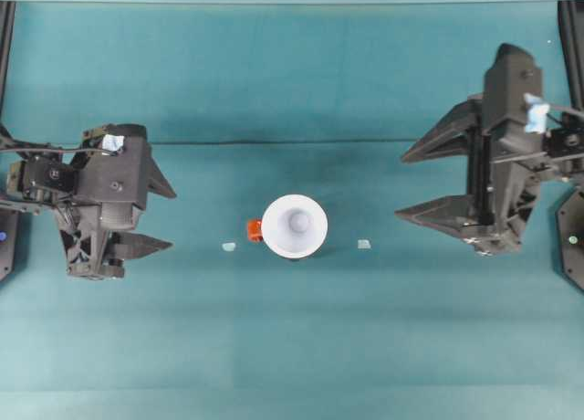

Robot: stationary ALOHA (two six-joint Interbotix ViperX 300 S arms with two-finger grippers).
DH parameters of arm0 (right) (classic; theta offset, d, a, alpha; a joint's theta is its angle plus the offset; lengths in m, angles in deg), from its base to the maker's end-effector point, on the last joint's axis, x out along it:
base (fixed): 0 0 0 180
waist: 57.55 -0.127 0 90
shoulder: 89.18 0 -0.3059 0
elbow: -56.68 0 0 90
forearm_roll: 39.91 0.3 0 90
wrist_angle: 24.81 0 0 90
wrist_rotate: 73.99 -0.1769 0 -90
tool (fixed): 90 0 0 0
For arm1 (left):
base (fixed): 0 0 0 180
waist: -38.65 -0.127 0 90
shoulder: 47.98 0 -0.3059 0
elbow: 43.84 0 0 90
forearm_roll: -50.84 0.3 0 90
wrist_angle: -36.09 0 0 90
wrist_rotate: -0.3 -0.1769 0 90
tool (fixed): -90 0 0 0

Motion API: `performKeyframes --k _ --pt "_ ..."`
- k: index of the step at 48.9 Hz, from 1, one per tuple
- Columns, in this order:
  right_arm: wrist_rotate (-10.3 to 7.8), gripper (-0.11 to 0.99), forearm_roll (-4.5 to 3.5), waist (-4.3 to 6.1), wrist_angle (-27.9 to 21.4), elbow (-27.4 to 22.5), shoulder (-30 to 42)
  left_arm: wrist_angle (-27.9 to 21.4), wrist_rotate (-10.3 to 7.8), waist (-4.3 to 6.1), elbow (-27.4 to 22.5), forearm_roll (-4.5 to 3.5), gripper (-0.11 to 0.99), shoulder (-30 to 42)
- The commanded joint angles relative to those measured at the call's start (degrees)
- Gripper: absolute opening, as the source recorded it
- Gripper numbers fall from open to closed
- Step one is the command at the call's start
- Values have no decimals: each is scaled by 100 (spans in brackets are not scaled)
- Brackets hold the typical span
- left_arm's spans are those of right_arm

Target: Put the paper cup into the moved red handle cup holder.

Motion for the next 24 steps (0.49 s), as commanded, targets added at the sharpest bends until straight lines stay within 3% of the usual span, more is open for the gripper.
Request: performKeyframes --k 1,24 --pt "53 93 0 -9 44 -35 -141 18 0 18 -62 0 83 -53" --pt "44 93 0 -18 44 62 -308 18 0 18 -70 0 83 -62"
